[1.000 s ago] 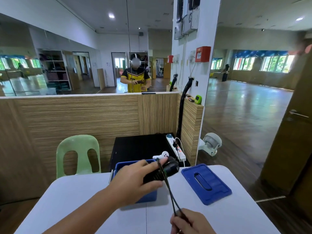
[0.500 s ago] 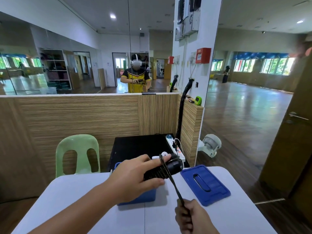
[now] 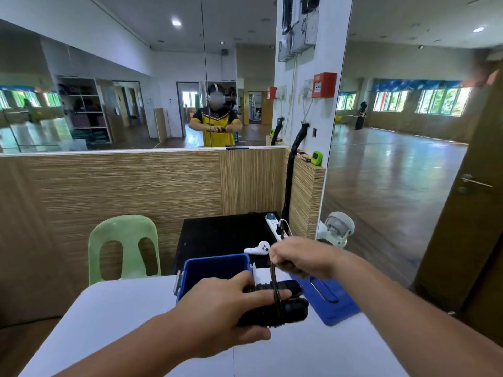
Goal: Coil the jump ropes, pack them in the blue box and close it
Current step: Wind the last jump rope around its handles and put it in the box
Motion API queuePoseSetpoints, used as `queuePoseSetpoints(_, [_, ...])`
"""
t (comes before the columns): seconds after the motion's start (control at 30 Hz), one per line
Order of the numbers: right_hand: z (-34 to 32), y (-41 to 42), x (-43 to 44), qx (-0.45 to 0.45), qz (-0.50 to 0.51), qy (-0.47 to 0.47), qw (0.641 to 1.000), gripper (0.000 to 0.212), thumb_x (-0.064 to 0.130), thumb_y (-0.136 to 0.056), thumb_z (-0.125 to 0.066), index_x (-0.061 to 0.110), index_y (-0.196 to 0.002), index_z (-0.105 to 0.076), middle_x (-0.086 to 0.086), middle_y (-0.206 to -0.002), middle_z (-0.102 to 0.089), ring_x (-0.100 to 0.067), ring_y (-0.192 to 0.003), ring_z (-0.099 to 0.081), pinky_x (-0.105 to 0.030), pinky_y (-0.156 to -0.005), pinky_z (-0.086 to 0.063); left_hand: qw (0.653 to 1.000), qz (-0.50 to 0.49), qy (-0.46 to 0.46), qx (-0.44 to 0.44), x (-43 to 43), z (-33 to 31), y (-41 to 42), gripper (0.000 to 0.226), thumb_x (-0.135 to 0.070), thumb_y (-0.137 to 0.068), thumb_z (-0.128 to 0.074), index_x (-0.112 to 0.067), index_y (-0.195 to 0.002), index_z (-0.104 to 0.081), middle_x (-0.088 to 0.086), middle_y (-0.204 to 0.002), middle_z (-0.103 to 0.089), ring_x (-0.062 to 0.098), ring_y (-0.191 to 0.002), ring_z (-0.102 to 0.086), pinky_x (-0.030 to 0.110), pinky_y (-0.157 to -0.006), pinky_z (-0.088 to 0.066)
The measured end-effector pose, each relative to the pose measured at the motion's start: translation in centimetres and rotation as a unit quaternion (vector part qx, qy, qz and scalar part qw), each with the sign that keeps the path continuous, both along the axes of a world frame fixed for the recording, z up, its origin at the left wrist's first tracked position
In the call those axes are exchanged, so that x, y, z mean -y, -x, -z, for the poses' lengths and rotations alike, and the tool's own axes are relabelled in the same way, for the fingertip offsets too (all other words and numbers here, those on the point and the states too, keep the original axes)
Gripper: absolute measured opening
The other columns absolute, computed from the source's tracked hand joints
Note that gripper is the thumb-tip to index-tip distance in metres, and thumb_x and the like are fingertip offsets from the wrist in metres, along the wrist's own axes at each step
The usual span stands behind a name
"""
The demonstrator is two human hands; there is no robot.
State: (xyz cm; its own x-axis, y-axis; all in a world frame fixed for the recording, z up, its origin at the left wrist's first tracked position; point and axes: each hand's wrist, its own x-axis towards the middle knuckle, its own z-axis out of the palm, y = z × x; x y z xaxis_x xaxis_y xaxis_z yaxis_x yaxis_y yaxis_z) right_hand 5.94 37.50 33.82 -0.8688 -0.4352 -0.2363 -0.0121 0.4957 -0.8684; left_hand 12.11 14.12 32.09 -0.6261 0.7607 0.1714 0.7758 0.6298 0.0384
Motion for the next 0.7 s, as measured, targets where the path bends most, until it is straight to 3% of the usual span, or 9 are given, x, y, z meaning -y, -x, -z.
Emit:
queuePoseSetpoints(0.17, [-4.1, -1.2, 2.0, -0.189, -0.058, -0.181, 0.963, 0.032, 0.019, -0.096, -0.054, 0.015, -0.065, -0.048, 0.007, -0.061, -0.042, -0.01, -0.058, -0.037, -0.026, -0.056, -0.031, 0.997, -0.059, -0.003, 0.058, 0.2, 0.5, -0.1, 0.062, -0.064, -0.097, -0.043, -0.072, -0.145, -0.004, -0.017, -0.141, -0.035, 0.016, -0.102, -0.061, 0.032, -0.087, -0.052])
queuePoseSetpoints(0.27, [-3.9, -2.7, 2.8, -0.245, -0.025, -0.206, 0.947, 0.033, 0.02, -0.099, -0.051, 0.018, -0.066, -0.051, 0.007, -0.067, -0.05, -0.009, -0.064, -0.046, -0.026, -0.06, -0.036, 0.993, -0.074, -0.023, 0.088, 0.1, 0.8, 0.0, 0.057, -0.051, -0.098, -0.042, -0.065, -0.147, -0.017, -0.022, -0.161, -0.012, 0.018, -0.097, -0.063, 0.037, -0.088, -0.054])
queuePoseSetpoints(0.4, [-2.1, -4.1, 2.6, -0.275, 0.036, -0.163, 0.947, 0.025, 0.018, -0.097, -0.049, 0.017, -0.076, -0.061, 0.001, -0.075, -0.061, -0.006, -0.071, -0.053, -0.029, -0.066, -0.043, 0.977, -0.07, -0.116, 0.164, 0.4, 1.4, 0.2, 0.055, -0.041, -0.098, -0.049, -0.06, -0.146, -0.031, -0.038, -0.156, -0.013, 0.009, -0.114, -0.058, 0.034, -0.095, -0.053])
queuePoseSetpoints(0.53, [-0.2, -5.3, 1.7, -0.293, 0.077, -0.096, 0.948, 0.023, 0.017, -0.096, -0.059, 0.023, -0.077, -0.07, 0.01, -0.075, -0.068, 0.006, -0.076, -0.062, -0.022, -0.068, -0.046, 0.956, -0.066, -0.195, 0.208, 0.4, 1.9, -0.3, 0.057, -0.036, -0.095, -0.057, -0.07, -0.137, -0.041, -0.047, -0.144, -0.024, -0.005, -0.113, -0.054, 0.026, -0.092, -0.054])
queuePoseSetpoints(0.6, [0.4, -5.9, 1.5, -0.292, 0.108, -0.024, 0.95, 0.019, 0.016, -0.095, -0.066, 0.023, -0.08, -0.077, 0.006, -0.075, -0.072, -0.003, -0.067, -0.066, -0.026, -0.061, -0.053, 0.94, -0.07, -0.239, 0.234, 0.1, 2.2, -0.6, 0.058, -0.031, -0.094, -0.061, -0.079, -0.124, -0.045, -0.049, -0.14, -0.03, -0.009, -0.117, -0.051, 0.024, -0.095, -0.053])
queuePoseSetpoints(0.7, [1.2, -6.7, 1.4, -0.298, 0.16, 0.085, 0.937, 0.018, 0.011, -0.092, -0.072, 0.024, -0.083, -0.081, 0.0, -0.077, -0.074, -0.014, -0.06, -0.068, -0.029, -0.051, -0.055, 0.915, -0.091, -0.291, 0.263, -0.4, 2.3, -0.9, 0.057, -0.027, -0.092, -0.064, -0.077, -0.115, -0.051, -0.046, -0.136, -0.038, -0.009, -0.118, -0.052, 0.028, -0.094, -0.056])
